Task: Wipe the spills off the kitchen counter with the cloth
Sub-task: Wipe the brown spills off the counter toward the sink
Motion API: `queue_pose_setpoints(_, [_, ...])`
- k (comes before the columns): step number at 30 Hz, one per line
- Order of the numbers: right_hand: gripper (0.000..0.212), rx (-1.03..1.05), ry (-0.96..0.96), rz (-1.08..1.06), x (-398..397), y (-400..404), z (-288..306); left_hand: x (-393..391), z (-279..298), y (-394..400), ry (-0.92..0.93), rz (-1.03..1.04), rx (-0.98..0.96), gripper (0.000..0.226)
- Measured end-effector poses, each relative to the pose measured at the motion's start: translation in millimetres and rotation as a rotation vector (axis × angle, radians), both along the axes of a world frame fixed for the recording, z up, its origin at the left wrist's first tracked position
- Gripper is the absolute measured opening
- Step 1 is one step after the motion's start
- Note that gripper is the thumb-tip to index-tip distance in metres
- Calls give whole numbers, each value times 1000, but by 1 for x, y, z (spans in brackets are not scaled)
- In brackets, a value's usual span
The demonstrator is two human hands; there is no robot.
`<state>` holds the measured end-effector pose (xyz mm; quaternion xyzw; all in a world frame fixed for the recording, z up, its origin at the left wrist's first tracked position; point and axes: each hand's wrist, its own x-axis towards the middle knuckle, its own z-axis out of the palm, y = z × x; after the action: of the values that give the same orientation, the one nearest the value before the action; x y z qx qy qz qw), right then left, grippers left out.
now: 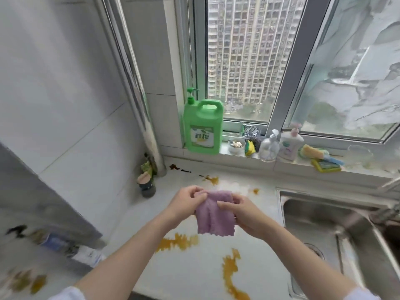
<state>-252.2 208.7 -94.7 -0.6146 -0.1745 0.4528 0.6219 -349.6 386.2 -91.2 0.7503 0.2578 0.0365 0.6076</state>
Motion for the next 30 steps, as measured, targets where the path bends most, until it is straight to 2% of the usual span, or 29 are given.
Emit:
queue_pose_setpoints(4, [47, -60, 106, 5, 21, 36, -35, 21, -25, 21, 5, 22, 29, 13])
queue_pose_setpoints(8, [28, -144, 222, -47, 50, 71, -72, 40, -45, 57, 105, 65, 122, 16])
queue_pose_setpoints(10, [24, -224, 178, -101, 70, 88, -89, 46, -55, 83, 185, 59, 217, 17])
queue_pose_setpoints(14, [20, -400, -93, -174, 119, 113, -107, 48, -82, 123, 363, -32, 370, 28])
queue_pose_setpoints(17, [42, -518, -382, -80, 151, 140, -113, 45, -111, 147, 477, -157, 460, 39])
queue_pose_setpoints(18, [42, -540, -505, -50, 161, 151, -117, 48, -119, 155, 496, -194, 490, 41])
queue_pose_setpoints(21, [16, -553, -821, -25, 183, 189, -145, 67, -150, 184, 541, -301, 578, 45])
queue_pose_setpoints(22, [21, -586, -879, 40, 186, 200, -162, 75, -159, 193, 559, -341, 607, 47])
queue_pose_setpoints(24, [34, -645, -935, 162, 188, 224, -204, 92, -183, 211, 593, -421, 653, 53])
queue_pose_setpoints(26, [33, -640, -982, 249, 177, 237, -233, 102, -195, 221, 610, -464, 733, 59])
queue_pose_setpoints(30, [38, -518, -939, 205, 169, 279, -241, 111, -218, 234, 616, -500, 821, 74])
